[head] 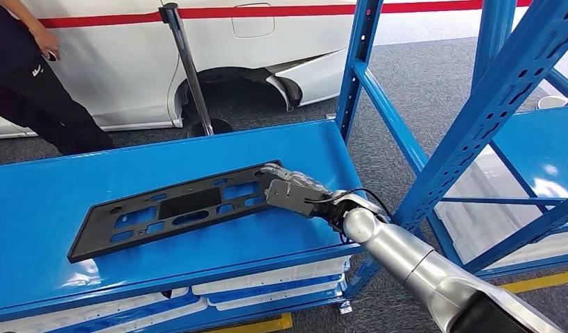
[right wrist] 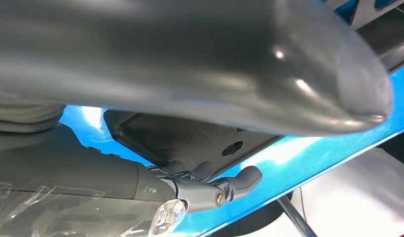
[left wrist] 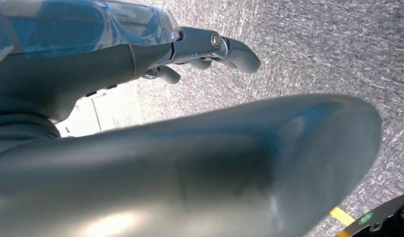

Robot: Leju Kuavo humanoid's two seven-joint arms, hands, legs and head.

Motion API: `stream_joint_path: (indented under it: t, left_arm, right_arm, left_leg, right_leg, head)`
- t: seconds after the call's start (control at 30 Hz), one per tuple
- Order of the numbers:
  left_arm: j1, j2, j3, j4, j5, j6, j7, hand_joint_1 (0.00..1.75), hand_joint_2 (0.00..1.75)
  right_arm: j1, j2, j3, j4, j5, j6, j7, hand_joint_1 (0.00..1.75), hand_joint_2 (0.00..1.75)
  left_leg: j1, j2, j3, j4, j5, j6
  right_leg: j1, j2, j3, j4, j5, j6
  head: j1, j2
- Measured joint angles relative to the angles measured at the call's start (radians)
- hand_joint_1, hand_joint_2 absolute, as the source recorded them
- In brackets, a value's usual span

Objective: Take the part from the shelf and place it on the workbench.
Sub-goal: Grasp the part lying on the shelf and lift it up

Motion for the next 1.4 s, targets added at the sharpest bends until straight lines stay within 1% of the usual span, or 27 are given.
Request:
stream_joint_path:
  t: [0.17, 0.37, 0.43, 0.57, 0.7, 0.93, 1.07, 1.3, 1.4]
  left_arm:
    - [0.004, 0.001, 0.0, 0.0, 0.003, 0.006, -0.001, 0.0, 0.0]
    - [0.013, 0.001, 0.0, 0.0, 0.006, 0.014, -0.009, 0.0, 0.0]
    - [0.012, 0.0, 0.0, 0.0, 0.006, 0.016, -0.011, 0.0, 0.0]
    - [0.003, -0.01, 0.0, 0.0, 0.007, 0.017, -0.012, 0.0, 0.0]
    - [-0.002, -0.022, 0.0, 0.0, 0.008, 0.017, -0.012, 0.0, 0.0]
    - [-0.005, -0.031, 0.0, 0.0, 0.006, 0.025, -0.017, 0.0, 0.0]
    - [-0.007, -0.048, 0.0, 0.0, 0.013, 0.032, -0.015, 0.0, 0.0]
    - [-0.006, -0.065, 0.0, 0.0, 0.021, 0.033, -0.014, 0.0, 0.0]
    - [-0.005, -0.064, 0.0, 0.0, 0.019, 0.03, -0.014, 0.0, 0.0]
  right_arm:
    - [0.0, 0.002, 0.0, -0.011, 0.035, -0.008, 0.006, 0.0, 0.0]
    - [-0.008, 0.006, 0.007, -0.077, 0.082, -0.001, 0.049, 0.0, 0.0]
    - [-0.02, 0.015, 0.016, -0.098, 0.1, 0.021, 0.071, 0.0, 0.0]
    - [-0.047, 0.051, 0.045, -0.118, 0.115, 0.064, 0.112, 0.0, 0.0]
    - [-0.058, 0.075, 0.07, -0.121, 0.117, 0.07, 0.118, 0.0, 0.0]
    - [-0.067, 0.086, 0.099, -0.121, 0.108, 0.076, 0.106, 0.0, 0.0]
    - [-0.068, 0.089, 0.115, -0.118, 0.099, 0.083, 0.081, 0.0, 1.75]
    - [-0.051, 0.089, 0.126, -0.104, 0.051, 0.066, -0.019, 0.0, 1.75]
    - [-0.036, 0.087, 0.122, -0.097, 0.019, 0.069, -0.046, 0.0, 0.44]
  left_leg:
    - [0.0, 0.0, 0.0, 0.0, 0.0, 0.0]
    - [0.0, 0.0, -0.001, 0.0, 0.0, 0.0]
    - [0.0, 0.0, -0.001, 0.0, 0.0, 0.0]
    - [0.0, 0.0, -0.001, 0.0, 0.0, 0.0]
    - [0.0, 0.0, -0.002, 0.0, 0.0, 0.0]
    - [0.0, 0.0, -0.002, 0.0, 0.0, 0.0]
    - [0.0, 0.0, -0.002, 0.0, 0.0, 0.0]
    - [0.0, 0.0, -0.002, 0.0, 0.0, 0.0]
    - [0.0, 0.0, -0.002, 0.0, 0.0, 0.0]
  right_leg:
    - [0.0, 0.0, 0.0, 0.0, 0.0, 0.0]
    - [0.0, 0.0, -0.001, 0.0, 0.0, 0.0]
    - [0.0, 0.0, -0.001, 0.0, 0.0, 0.0]
    - [0.0, 0.0, -0.002, 0.0, 0.0, 0.0]
    - [0.0, 0.0, -0.002, 0.0, 0.0, 0.0]
    - [0.0, 0.0, -0.002, 0.0, 0.0, 0.0]
    - [0.0, 0.0, -0.002, 0.0, 0.0, 0.0]
    - [0.0, 0.0, -0.002, 0.0, 0.0, 0.0]
    - [0.0, 0.0, -0.003, 0.0, 0.0, 0.0]
  head:
    - [0.0, 0.0]
    - [0.0, 0.0]
    - [0.0, 0.0]
    - [0.0, 0.0]
    - [0.0, 0.0]
    - [0.0, 0.0]
    - [0.0, 0.0]
    - [0.0, 0.0]
    - [0.0, 0.0]
